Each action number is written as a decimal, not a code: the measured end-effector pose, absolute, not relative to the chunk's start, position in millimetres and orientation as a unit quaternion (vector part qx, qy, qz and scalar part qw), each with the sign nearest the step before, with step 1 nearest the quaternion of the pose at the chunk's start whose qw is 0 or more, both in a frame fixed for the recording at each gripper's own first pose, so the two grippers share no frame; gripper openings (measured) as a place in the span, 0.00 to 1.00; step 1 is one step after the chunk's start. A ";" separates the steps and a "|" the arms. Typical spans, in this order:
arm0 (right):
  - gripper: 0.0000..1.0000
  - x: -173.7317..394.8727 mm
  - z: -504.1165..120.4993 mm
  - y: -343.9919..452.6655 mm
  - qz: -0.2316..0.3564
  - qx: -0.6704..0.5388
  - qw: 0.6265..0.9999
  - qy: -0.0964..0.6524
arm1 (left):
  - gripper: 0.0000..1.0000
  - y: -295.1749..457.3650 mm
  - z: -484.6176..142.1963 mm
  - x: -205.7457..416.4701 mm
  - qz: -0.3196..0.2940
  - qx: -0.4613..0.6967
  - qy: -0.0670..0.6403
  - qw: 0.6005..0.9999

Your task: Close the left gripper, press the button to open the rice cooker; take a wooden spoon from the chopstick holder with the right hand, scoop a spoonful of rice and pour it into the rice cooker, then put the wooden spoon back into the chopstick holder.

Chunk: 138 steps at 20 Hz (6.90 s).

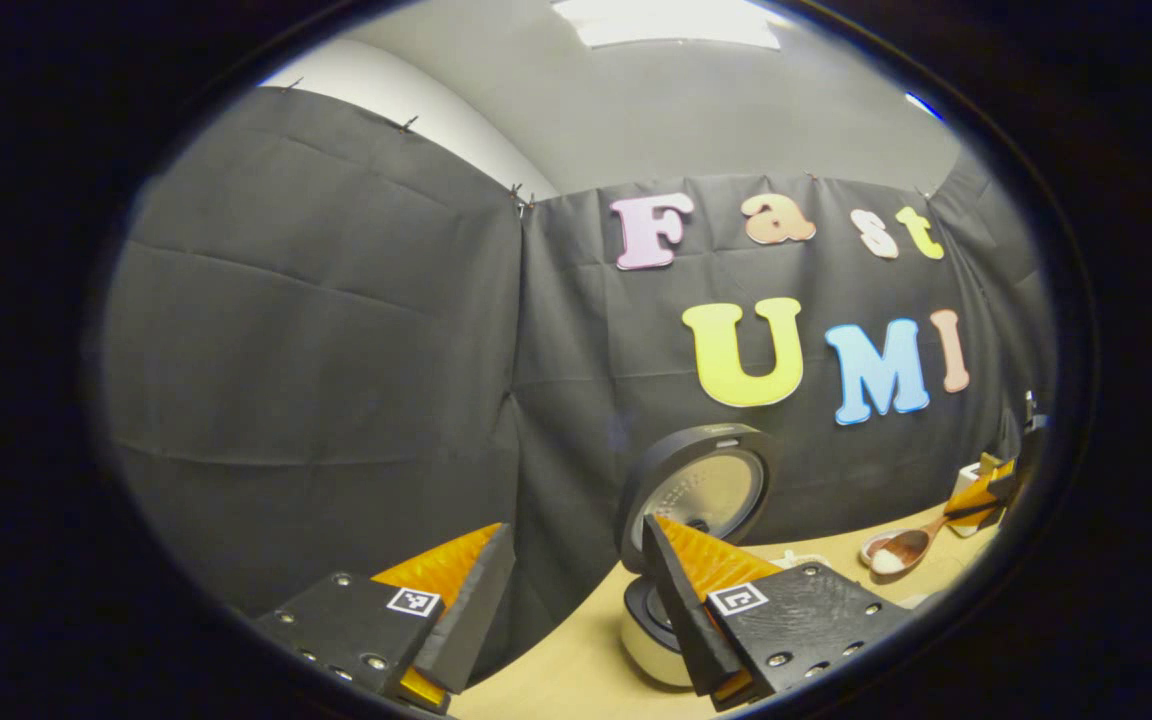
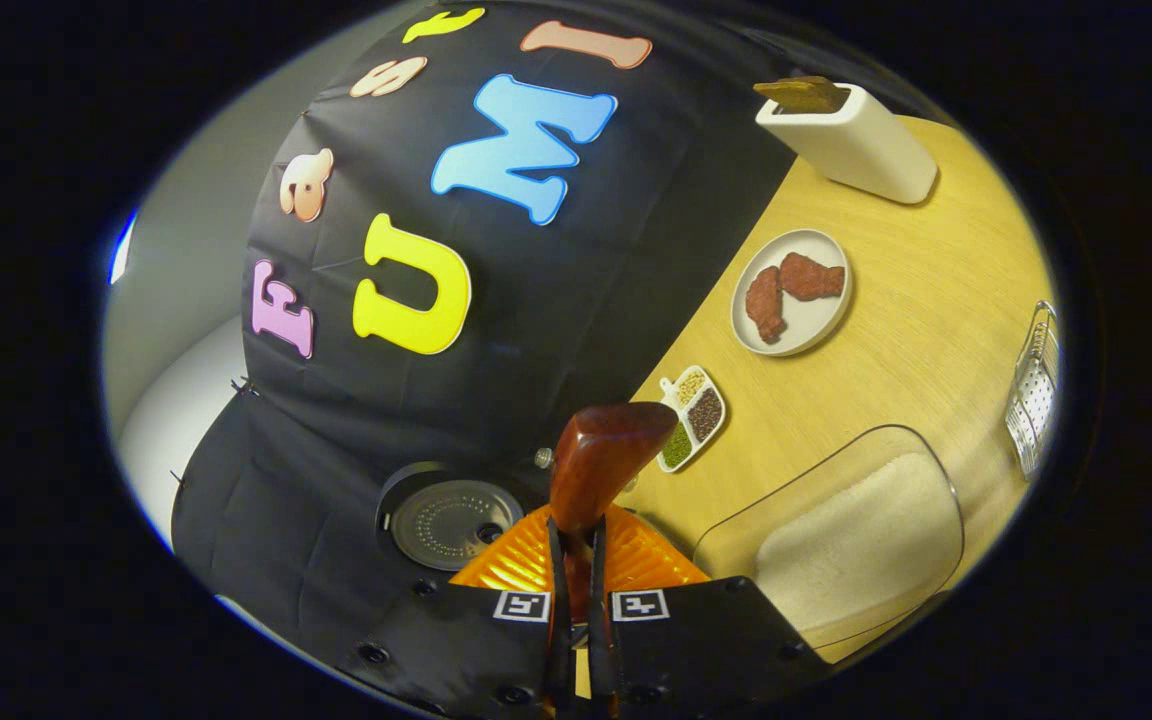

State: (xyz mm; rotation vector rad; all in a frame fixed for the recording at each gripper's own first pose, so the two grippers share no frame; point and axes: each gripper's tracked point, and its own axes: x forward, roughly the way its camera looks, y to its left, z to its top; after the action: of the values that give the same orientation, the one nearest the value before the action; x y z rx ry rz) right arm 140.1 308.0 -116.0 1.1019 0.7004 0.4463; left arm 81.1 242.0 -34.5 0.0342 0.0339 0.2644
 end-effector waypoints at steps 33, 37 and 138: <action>0.08 155.9 -152.4 521.2 0.347 0.196 0.870 0.291 | 0.81 330.8 -91.7 26.7 0.234 0.014 0.070 0.970; 0.08 153.8 -146.5 525.4 0.366 0.126 0.887 0.253 | 0.81 331.0 -92.1 24.8 0.236 0.013 0.072 0.969; 0.12 80.9 -199.0 29.2 0.065 0.110 0.941 0.313 | 0.81 38.6 17.3 112.7 0.000 0.019 -0.023 1.000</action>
State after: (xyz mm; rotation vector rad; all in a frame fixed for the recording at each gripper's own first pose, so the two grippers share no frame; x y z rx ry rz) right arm 80.9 29.2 -199.0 0.2241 0.6382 0.1319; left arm 112.7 38.6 17.3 0.0375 -0.0465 -0.0009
